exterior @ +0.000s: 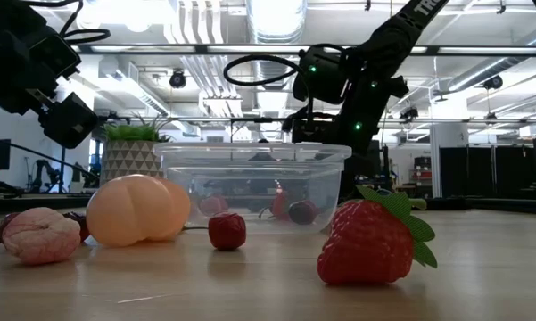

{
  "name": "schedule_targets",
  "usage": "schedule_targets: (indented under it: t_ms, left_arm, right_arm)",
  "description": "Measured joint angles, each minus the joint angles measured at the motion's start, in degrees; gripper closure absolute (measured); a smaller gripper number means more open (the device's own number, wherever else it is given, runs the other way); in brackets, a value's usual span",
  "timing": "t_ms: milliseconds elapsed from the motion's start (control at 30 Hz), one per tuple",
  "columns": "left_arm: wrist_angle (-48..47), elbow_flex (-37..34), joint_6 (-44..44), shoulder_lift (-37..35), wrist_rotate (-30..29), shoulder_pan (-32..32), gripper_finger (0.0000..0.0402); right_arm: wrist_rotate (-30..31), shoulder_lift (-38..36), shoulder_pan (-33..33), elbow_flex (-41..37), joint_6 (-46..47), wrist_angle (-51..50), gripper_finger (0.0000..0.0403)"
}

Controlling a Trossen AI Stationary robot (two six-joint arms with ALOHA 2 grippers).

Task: Pick and placing Produce into tupperware
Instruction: Put the red cherry into the transparent container, then put the blackberry into the transparent container

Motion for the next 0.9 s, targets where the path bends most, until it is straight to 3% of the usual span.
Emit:
schedule_targets:
  t_ms: [167, 233, 367, 500, 567, 900]
  left_arm:
    - [0.0, 0.0, 0.0, 0.0, 0.0, 0.0, 0.0162]
    - [0.0, 0.0, 0.0, 0.0, 0.0, 0.0, 0.0162]
    - [0.0, 0.0, 0.0, 0.0, 0.0, 0.0, 0.0162]
    - [0.0, 0.0, 0.0, 0.0, 0.0, 0.0, 0.0162]
    - [0.0, 0.0, 0.0, 0.0, 0.0, 0.0, 0.0162]
    - [0.2, 0.0, 0.0, 0.1, 0.0, 0.0, 0.0162]
  right_arm:
    - [12.9, -1.9, -0.3, 1.1, 1.2, -1.8, 0.0347]
    - [15.3, -4.0, -0.6, 2.1, 2.0, -2.4, 0.0347]
    - [11.0, -7.8, -0.8, 5.0, 3.0, -6.0, 0.0341]
    - [-2.2, -11.2, 0.0, 9.7, 3.9, -7.2, 0.0329]
    - [-5.9, -11.2, 1.4, 12.1, 5.5, -8.9, 0.0320]
    - [-4.4, -4.9, 9.9, 18.0, 6.2, -14.5, 0.0238]
